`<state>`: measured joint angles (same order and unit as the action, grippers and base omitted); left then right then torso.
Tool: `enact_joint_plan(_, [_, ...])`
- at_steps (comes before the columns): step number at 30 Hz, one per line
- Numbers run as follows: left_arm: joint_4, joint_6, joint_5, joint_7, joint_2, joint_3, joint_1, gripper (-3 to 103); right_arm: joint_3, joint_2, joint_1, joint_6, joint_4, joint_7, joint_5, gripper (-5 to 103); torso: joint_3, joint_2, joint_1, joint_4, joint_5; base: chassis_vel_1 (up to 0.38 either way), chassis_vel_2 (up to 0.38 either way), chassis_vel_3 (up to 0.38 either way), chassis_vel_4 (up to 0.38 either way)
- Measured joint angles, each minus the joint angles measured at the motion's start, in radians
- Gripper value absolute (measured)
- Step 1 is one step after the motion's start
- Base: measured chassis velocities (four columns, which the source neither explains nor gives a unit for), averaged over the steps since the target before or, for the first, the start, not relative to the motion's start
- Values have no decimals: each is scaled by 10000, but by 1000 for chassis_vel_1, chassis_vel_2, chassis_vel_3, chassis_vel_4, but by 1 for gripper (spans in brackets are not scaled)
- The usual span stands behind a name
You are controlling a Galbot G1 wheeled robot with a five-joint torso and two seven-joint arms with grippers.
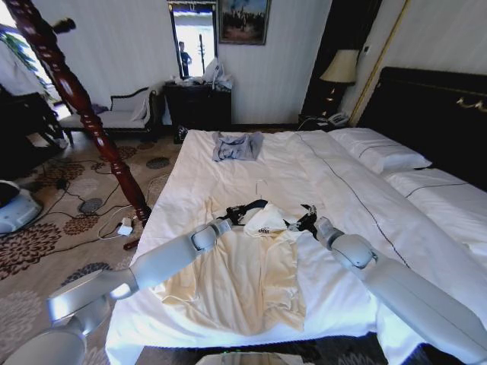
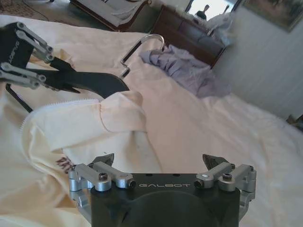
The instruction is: Pick up the clothes from the bed and hang them on the clothes hanger.
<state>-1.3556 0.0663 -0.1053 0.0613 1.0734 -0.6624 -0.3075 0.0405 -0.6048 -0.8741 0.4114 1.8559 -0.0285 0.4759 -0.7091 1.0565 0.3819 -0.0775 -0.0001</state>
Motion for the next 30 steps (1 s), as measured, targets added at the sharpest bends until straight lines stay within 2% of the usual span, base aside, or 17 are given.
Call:
enact_joint_plan(16, [-545, -48, 112, -1, -93, -178, 18, 22, -406, -206, 322, 107, -628, -171, 99, 101, 0, 1, 0, -4, 1, 0, 0, 0, 0])
enact_joint_plan(17, [-603, -43, 112, 2, -105, -197, 4, 22, -426, -208, 337, 92, -670, -177, 80, 97, 0, 0, 0, -4, 1, 0, 0, 0, 0])
enact_joint_plan(18, [-603, -43, 112, 2, -105, -197, 4, 22, -426, -208, 337, 92, -670, -177, 80, 97, 0, 0, 0, -4, 1, 0, 0, 0, 0])
enact_joint_plan(21, [-741, -12, 112, 11, -133, -252, -15, 22, -469, -224, 383, 68, -754, -195, 28, 81, 0, 0, 0, -1, 1, 0, 0, 0, 0])
enact_joint_plan(24, [-787, -9, 130, 12, -149, -280, -18, 22, -484, -225, 405, 46, -798, -201, 0, 76, 0, 0, 0, -2, 1, 0, 0, 0, 0])
enact_joint_plan(25, [-822, -9, 156, 13, -171, -293, -30, 22, -507, -221, 431, 32, -808, -206, -10, 65, 0, 0, 0, -4, 1, 0, 0, 0, 0])
enact_joint_plan(27, [-834, -9, 162, 16, -180, -298, -39, 22, -528, -217, 447, 27, -808, -207, -16, 65, 0, 0, 0, -3, 1, 0, 0, 0, 0])
enact_joint_plan(30, [-841, -10, 177, 49, -178, -300, -68, 22, -609, -214, 485, 11, -798, -207, -88, 48, 0, 1, 0, 0, 1, 0, 0, 0, 0])
